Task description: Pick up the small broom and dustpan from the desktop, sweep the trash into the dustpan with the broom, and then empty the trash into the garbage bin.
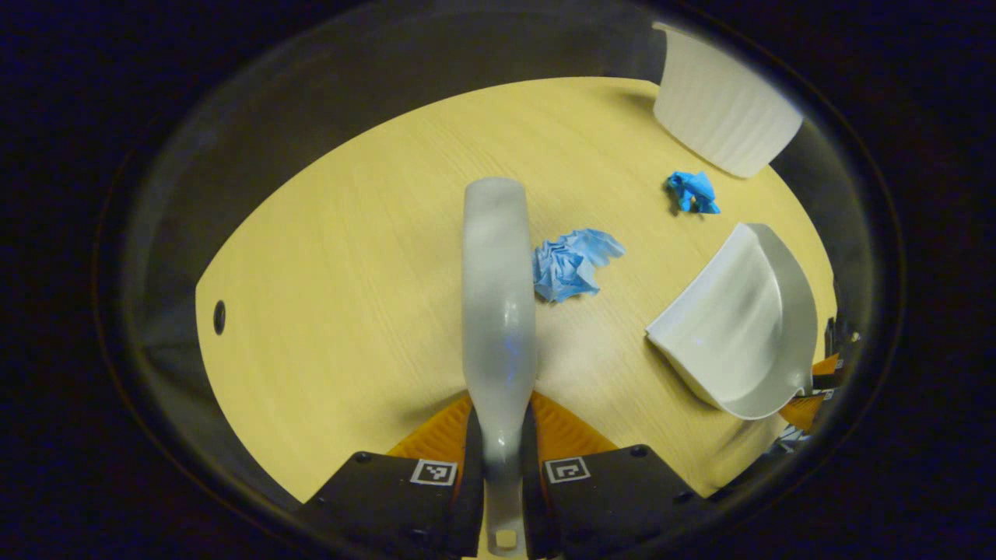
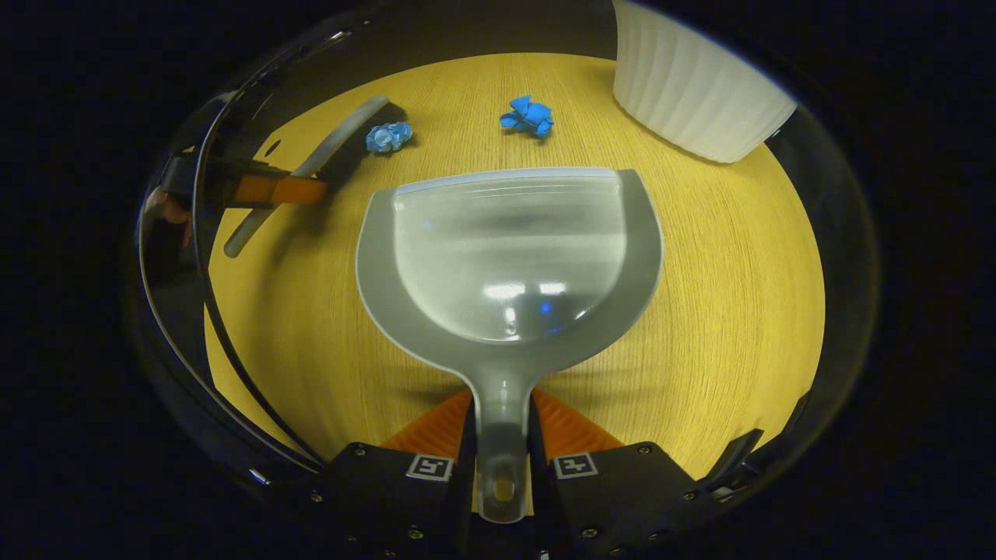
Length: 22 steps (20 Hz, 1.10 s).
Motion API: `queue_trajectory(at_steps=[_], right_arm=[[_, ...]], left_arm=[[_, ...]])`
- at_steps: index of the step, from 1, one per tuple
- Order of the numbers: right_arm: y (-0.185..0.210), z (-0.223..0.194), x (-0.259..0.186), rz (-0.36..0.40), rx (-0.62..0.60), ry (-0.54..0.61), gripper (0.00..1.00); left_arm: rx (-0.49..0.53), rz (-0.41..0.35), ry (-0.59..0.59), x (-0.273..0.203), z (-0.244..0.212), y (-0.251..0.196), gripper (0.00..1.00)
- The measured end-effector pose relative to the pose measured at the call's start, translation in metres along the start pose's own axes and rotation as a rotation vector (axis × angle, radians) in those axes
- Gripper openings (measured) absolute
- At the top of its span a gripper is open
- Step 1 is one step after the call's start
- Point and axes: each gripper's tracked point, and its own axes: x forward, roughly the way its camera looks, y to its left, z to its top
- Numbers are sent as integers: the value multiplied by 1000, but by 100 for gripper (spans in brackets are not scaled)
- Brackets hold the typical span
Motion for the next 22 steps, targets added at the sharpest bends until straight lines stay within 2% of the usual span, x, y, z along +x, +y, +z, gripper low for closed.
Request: queue_trajectory(at_steps=[4, 10, 12, 15, 18, 22], right_arm=[[0, 0, 0, 1, 5, 0, 33], [0, 2, -1, 7, 8, -5, 32], [0, 5, -3, 9, 14, -8, 29], [1, 7, -6, 10, 12, -11, 32], [0, 5, -3, 12, 13, -17, 33], [1, 4, -3, 15, 10, -29, 33]], left_arm=[[157, -37, -19, 11, 34, -15, 28], [378, -137, -41, 21, 75, -45, 30], [443, -182, -52, 20, 87, -57, 30], [531, -266, -54, 11, 94, -76, 27], [591, -330, -41, -3, 93, -84, 27], [615, -430, -18, -33, 84, -86, 28]])
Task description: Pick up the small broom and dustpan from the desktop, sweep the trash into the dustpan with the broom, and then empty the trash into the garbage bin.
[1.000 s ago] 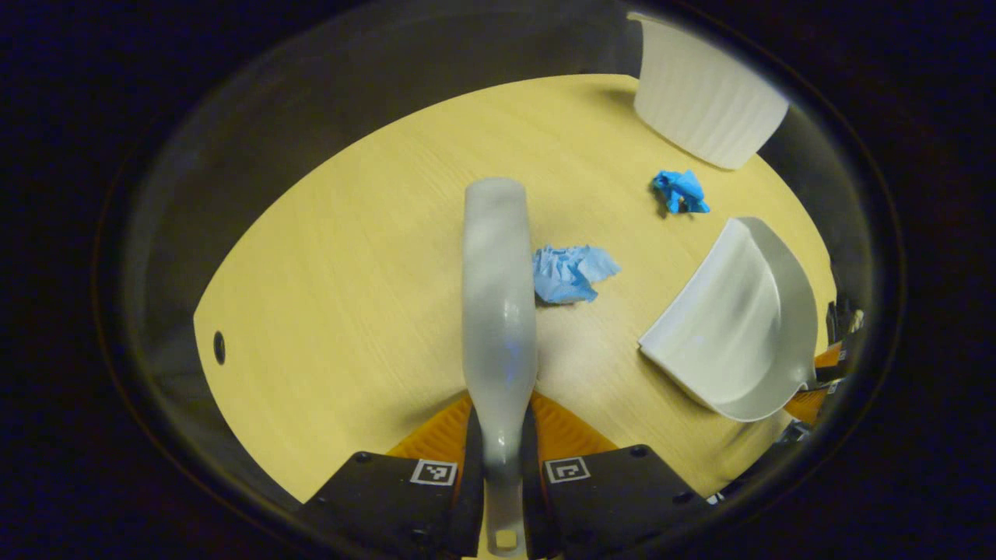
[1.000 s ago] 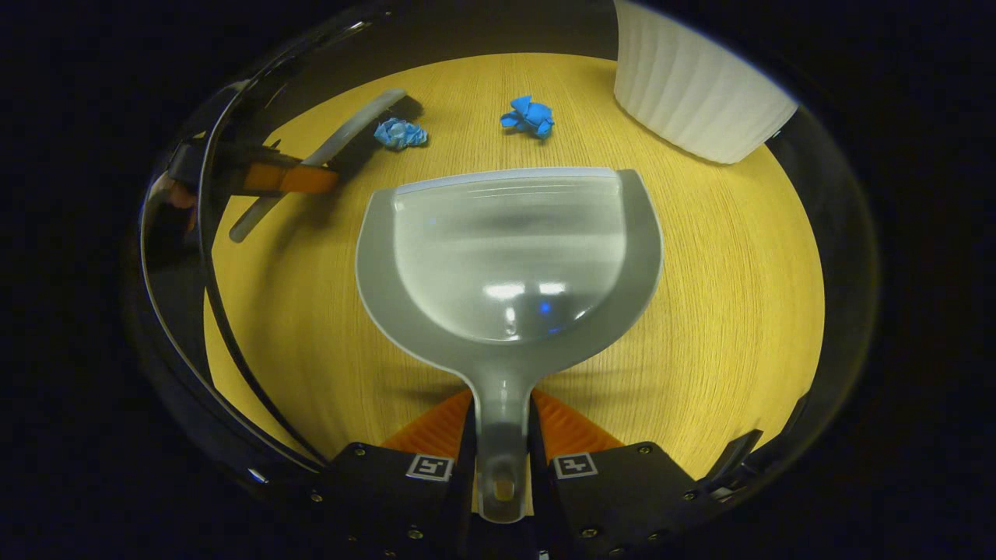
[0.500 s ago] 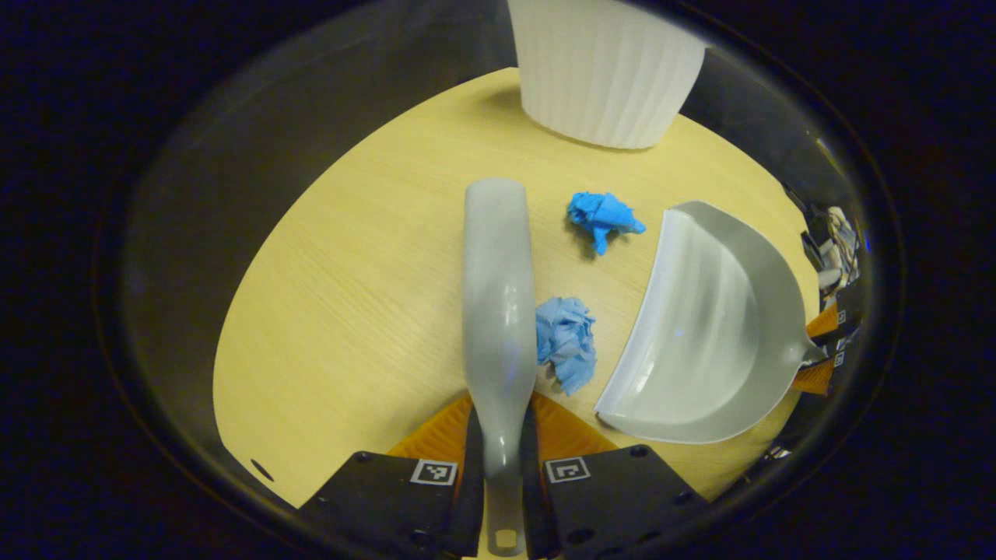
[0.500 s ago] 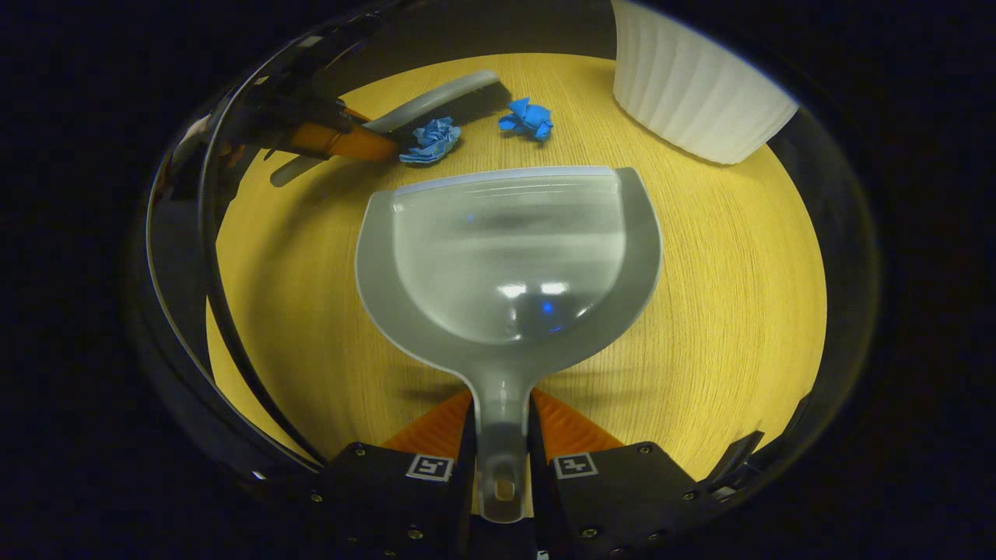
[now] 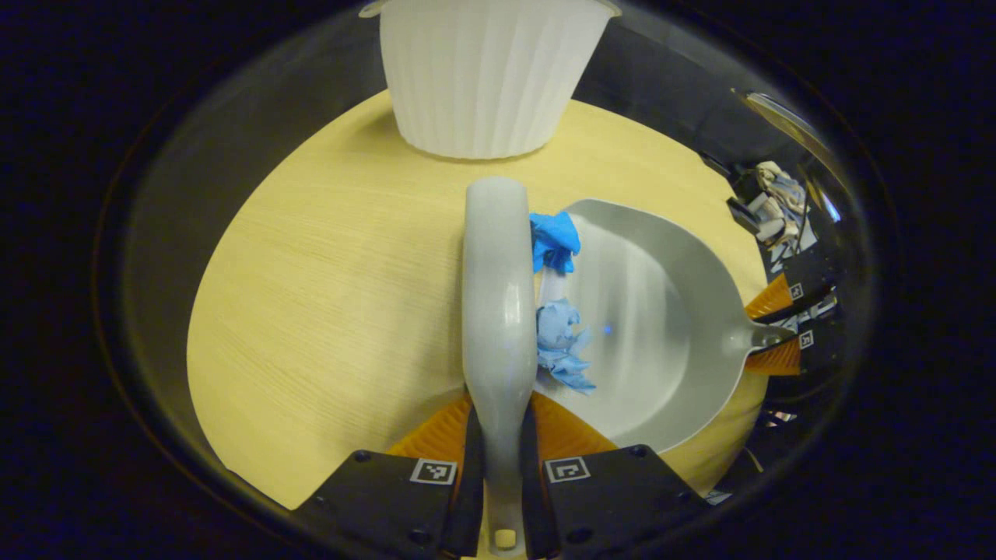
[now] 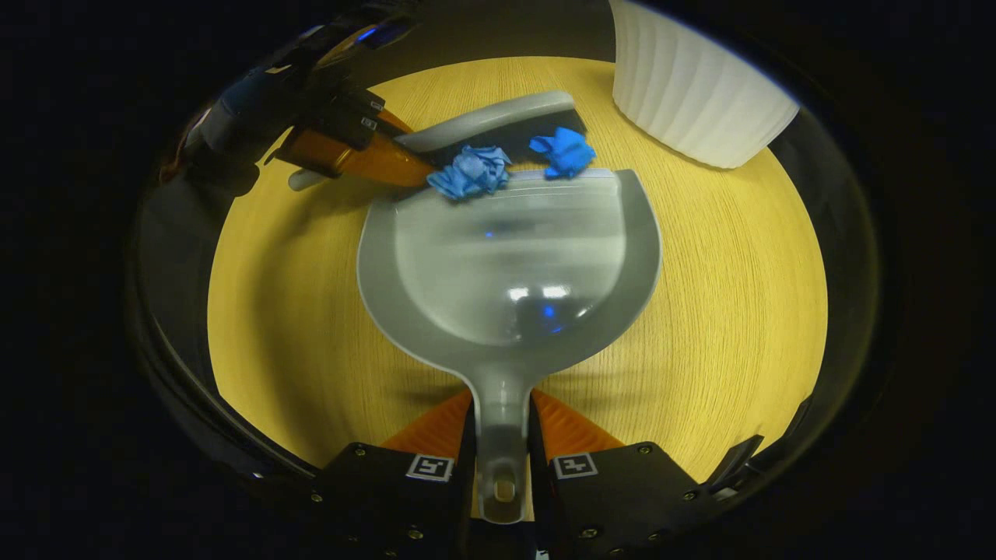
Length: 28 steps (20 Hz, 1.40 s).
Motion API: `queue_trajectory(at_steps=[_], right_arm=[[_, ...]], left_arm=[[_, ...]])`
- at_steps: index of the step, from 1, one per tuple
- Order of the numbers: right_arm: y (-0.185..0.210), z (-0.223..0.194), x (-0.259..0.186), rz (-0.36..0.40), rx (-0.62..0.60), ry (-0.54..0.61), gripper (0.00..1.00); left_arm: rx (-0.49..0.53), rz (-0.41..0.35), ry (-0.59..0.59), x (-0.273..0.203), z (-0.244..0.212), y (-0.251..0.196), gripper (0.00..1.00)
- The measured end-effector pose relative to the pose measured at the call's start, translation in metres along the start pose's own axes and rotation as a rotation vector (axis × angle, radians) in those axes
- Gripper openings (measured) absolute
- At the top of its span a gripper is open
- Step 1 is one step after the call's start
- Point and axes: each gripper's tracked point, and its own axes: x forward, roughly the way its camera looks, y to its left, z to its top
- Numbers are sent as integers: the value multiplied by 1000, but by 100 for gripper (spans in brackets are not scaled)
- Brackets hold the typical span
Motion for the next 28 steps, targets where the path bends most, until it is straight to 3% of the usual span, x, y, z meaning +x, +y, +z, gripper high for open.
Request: queue_trajectory(at_steps=[3, 4, 5, 6, 11, 17, 20, 21, 22, 28], right_arm=[[0, 3, -2, 2, -8, -6, 32], [0, 4, -2, 2, -9, -8, 32], [0, 5, -3, 2, -10, -9, 32], [1, 4, -3, 2, -10, -10, 33], [1, 0, 0, 2, -13, -18, 33], [0, 1, -2, -3, -21, -29, 32], [0, 2, -2, -7, -25, -40, 36], [1, 3, -3, -8, -26, -43, 32], [0, 3, -3, -12, -26, -49, 33], [0, 9, -10, -29, -43, -102, 32]], left_arm=[[17, -49, 1, -28, -5, -6, 27], [24, -59, 1, 22, -5, -16, 27], [29, -56, 1, -1, 0, -26, 27], [25, -40, 0, -21, -3, -12, 29], [-49, 90, -1, -30, -15, 30, 29], [-250, 180, -5, -44, -51, 38, 25], [-374, 226, -5, -54, -77, 29, 27], [-416, 236, -6, -59, -88, 25, 29], [-457, 246, -8, -61, -101, 20, 25], [-648, 315, -19, -76, -165, 1, 29]])
